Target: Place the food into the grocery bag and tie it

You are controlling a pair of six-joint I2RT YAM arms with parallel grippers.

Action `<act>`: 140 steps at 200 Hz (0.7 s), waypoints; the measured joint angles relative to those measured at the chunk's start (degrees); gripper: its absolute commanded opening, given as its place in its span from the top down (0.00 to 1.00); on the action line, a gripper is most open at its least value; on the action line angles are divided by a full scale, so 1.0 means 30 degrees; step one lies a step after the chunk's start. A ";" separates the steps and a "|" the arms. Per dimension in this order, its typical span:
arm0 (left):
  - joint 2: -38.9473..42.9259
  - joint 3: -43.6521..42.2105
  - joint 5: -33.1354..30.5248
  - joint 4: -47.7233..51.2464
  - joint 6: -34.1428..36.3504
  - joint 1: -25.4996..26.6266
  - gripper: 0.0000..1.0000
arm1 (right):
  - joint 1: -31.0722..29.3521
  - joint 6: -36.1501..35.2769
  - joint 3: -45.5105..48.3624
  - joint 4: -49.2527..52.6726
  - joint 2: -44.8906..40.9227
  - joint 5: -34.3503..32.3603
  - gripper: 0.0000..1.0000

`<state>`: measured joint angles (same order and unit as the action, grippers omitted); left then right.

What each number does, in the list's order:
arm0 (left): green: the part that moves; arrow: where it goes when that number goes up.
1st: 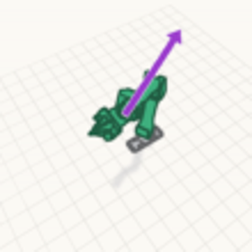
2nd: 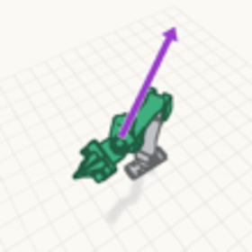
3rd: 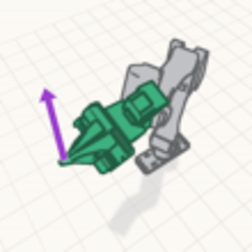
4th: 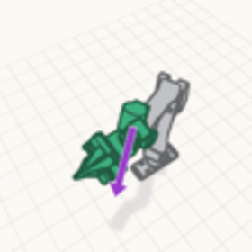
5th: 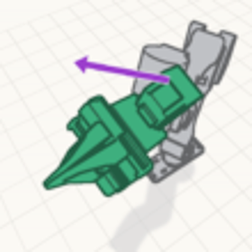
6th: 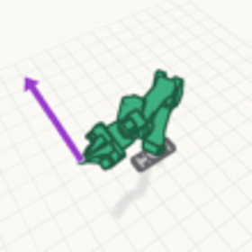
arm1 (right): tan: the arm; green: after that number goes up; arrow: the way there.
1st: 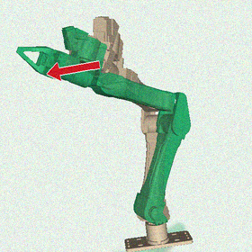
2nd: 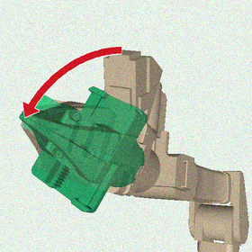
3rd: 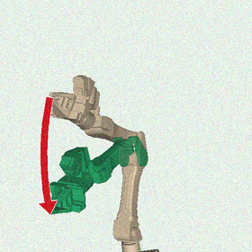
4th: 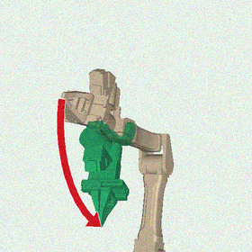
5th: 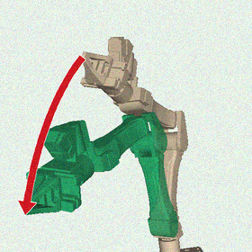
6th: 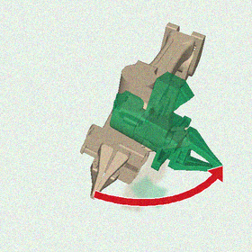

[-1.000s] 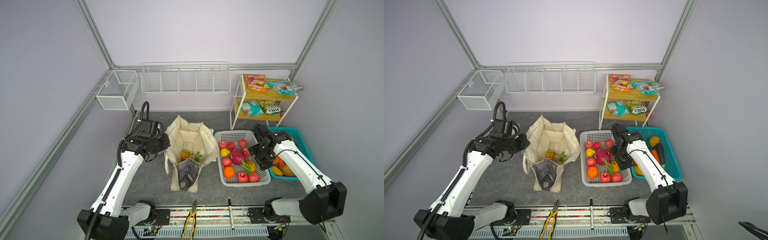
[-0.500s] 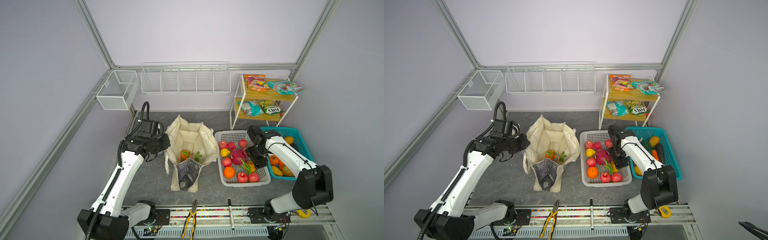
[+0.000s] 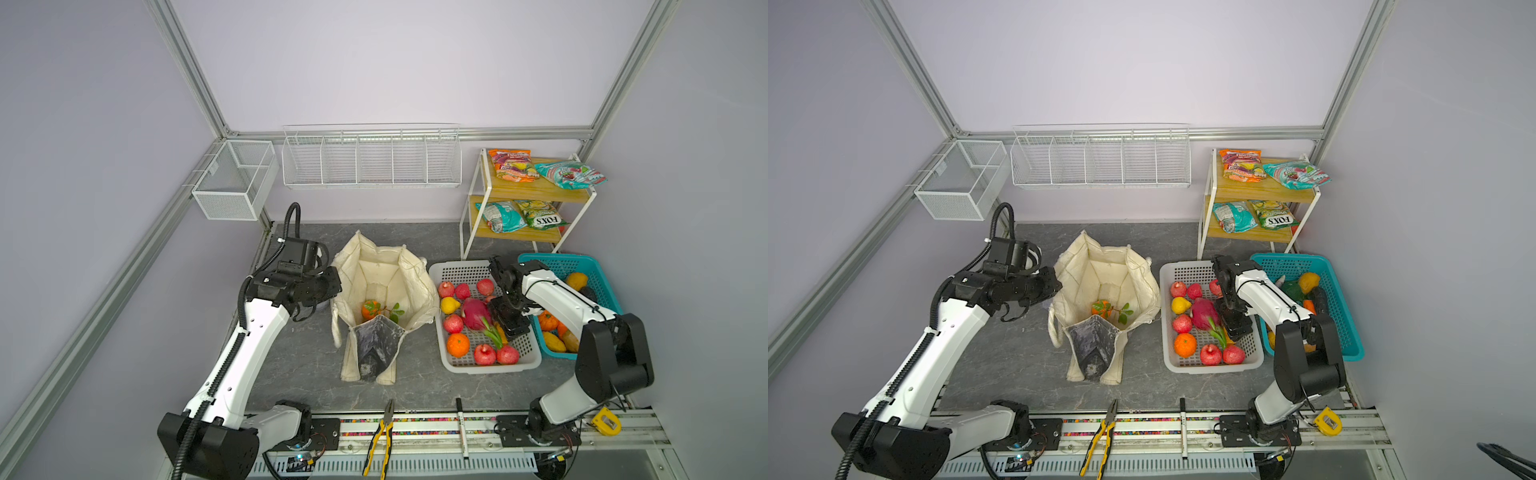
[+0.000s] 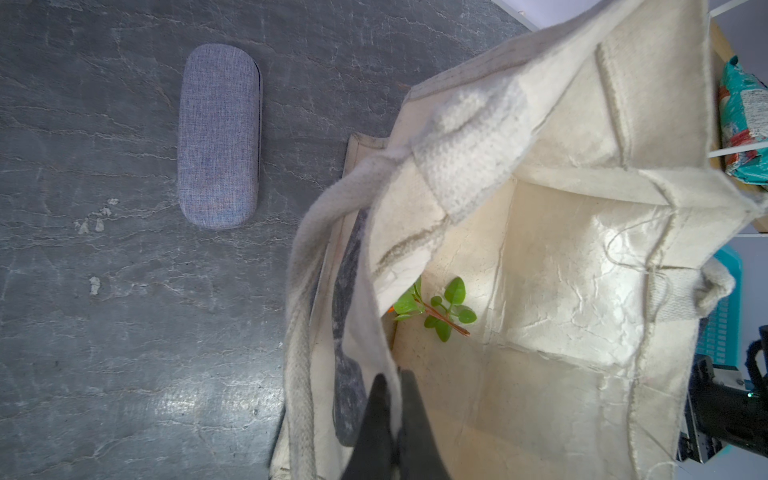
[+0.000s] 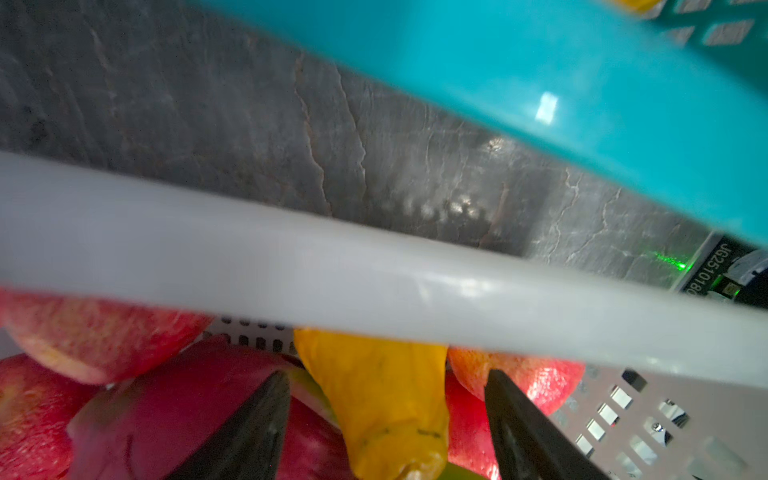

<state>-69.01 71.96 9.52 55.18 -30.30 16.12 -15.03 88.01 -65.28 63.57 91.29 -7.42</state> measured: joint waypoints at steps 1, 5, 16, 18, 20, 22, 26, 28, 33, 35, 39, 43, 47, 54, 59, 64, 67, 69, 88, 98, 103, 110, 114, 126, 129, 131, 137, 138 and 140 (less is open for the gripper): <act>0.0000 0.0000 0.0000 -0.0007 0.0000 0.0000 1.00 | 0.0000 0.0000 0.0007 -0.0007 0.0007 0.0000 0.27; -0.0022 0.0007 0.0000 -0.0022 0.0000 0.0000 1.00 | 0.0000 0.0029 0.0022 -0.0015 0.0058 0.0000 0.28; -0.0073 0.0007 0.0000 -0.0029 0.0007 0.0000 1.00 | 0.0000 0.0022 0.0087 -0.0080 0.0211 0.0000 0.31; -0.0080 0.0007 0.0000 -0.0029 0.0007 0.0000 1.00 | 0.0000 0.0015 0.0095 -0.0087 0.0233 -0.0007 0.31; -0.0087 0.0007 0.0000 -0.0029 0.0007 0.0000 1.00 | 0.0000 0.0051 0.0124 -0.0131 0.0255 0.0000 0.32; -0.0102 0.0007 0.0000 -0.0029 0.0007 0.0000 1.00 | 0.0000 0.0044 0.0138 -0.0153 0.0277 0.0000 0.32; -0.0124 0.0007 0.0000 -0.0022 0.0007 0.0000 1.00 | 0.0000 0.0051 0.0175 -0.0182 0.0328 -0.0007 0.32; -0.0138 0.0007 0.0000 -0.0029 0.0007 0.0000 1.00 | 0.0000 0.0058 0.0182 -0.0197 0.0350 0.0000 0.32; -0.0160 0.0007 0.0007 -0.0029 0.0007 0.0000 1.00 | 0.0000 0.0051 0.0219 -0.0240 0.0386 -0.0007 0.32; -0.0168 0.0015 0.0000 -0.0029 0.0007 0.0000 1.00 | 0.0000 0.0066 0.0226 -0.0248 0.0401 -0.0015 0.33; -0.0182 0.0015 0.0000 -0.0029 0.0007 0.0000 1.00 | 0.0000 0.0080 0.0255 -0.0306 0.0415 -0.0022 0.33; -0.0204 0.0015 0.0000 -0.0029 0.0007 0.0000 1.00 | 0.0000 0.0087 0.0262 -0.0357 0.0423 -0.0022 0.33; -0.0219 0.0015 0.0000 -0.0029 0.0007 0.0000 1.00 | 0.0000 0.0087 0.0262 -0.0379 0.0430 -0.0029 0.36; -0.0240 0.0015 0.0000 -0.0029 0.0007 0.0000 1.00 | 0.0000 0.0087 0.0270 -0.0444 0.0444 -0.0058 0.41; -0.0248 0.0015 0.0000 -0.0029 0.0007 0.0000 1.00 | 0.0000 0.0051 0.0270 -0.0510 0.0459 -0.0066 0.44; -0.0255 0.0015 0.0000 -0.0022 0.0007 0.0000 1.00 | 0.0000 0.0051 0.0270 -0.0605 0.0474 -0.0058 0.45; -0.0255 0.0015 0.0000 -0.0029 0.0007 0.0000 1.00 | 0.0000 0.0131 0.0270 -0.0648 0.0474 -0.0073 0.46; -0.0255 0.0015 0.0000 -0.0029 0.0007 0.0000 1.00 | 0.0000 0.0095 0.0270 -0.0656 0.0481 -0.0051 0.46; -0.0255 0.0015 0.0000 -0.0029 0.0007 0.0000 1.00 | 0.0000 0.0117 0.0299 -0.0736 0.0488 -0.0051 0.47; -0.0255 0.0015 -0.0007 -0.0022 0.0007 0.0000 1.00 | -0.0007 0.0109 0.0299 -0.0736 0.0488 -0.0058 0.47; -0.0255 0.0015 -0.0007 -0.0029 0.0007 0.0000 1.00 | 0.0000 0.0117 0.0299 -0.0743 0.0488 -0.0058 0.47; -0.0255 0.0015 -0.0007 -0.0029 0.0007 0.0000 1.00 | 0.0000 0.0117 0.0299 -0.0743 0.0495 -0.0058 0.47; -0.0255 0.0015 -0.0007 -0.0022 0.0015 0.0000 1.00 | 0.0000 0.0109 0.0299 -0.0743 0.0495 -0.0051 0.46; -0.0255 0.0015 -0.0015 -0.0022 0.0022 0.0000 1.00 | 0.0000 0.0109 0.0299 -0.0743 0.0495 -0.0058 0.47; -0.0255 0.0015 -0.0015 -0.0022 0.0022 0.0000 1.00 | 0.0000 0.0109 0.0299 -0.0743 0.0495 -0.0058 0.47; -0.0255 0.0015 -0.0007 -0.0022 0.0022 0.0000 1.00 | 0.0000 0.0109 0.0299 -0.0743 0.0495 -0.0058 0.47; -0.0255 0.0015 -0.0015 -0.0022 0.0044 0.0000 1.00 | 0.0000 0.0109 0.0299 -0.0743 0.0495 -0.0066 0.46; -0.0255 0.0015 -0.0015 -0.0022 0.0044 0.0000 1.00 | 0.0000 0.0109 0.0299 -0.0743 0.0495 -0.0066 0.46; -0.0255 0.0015 -0.0015 -0.0022 0.0058 0.0000 1.00 | 0.0000 0.0109 0.0299 -0.0743 0.0495 -0.0066 0.46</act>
<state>-69.78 72.01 9.47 55.11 -30.13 16.12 -15.03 88.33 -64.38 61.34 92.77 -7.62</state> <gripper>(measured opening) 0.048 0.536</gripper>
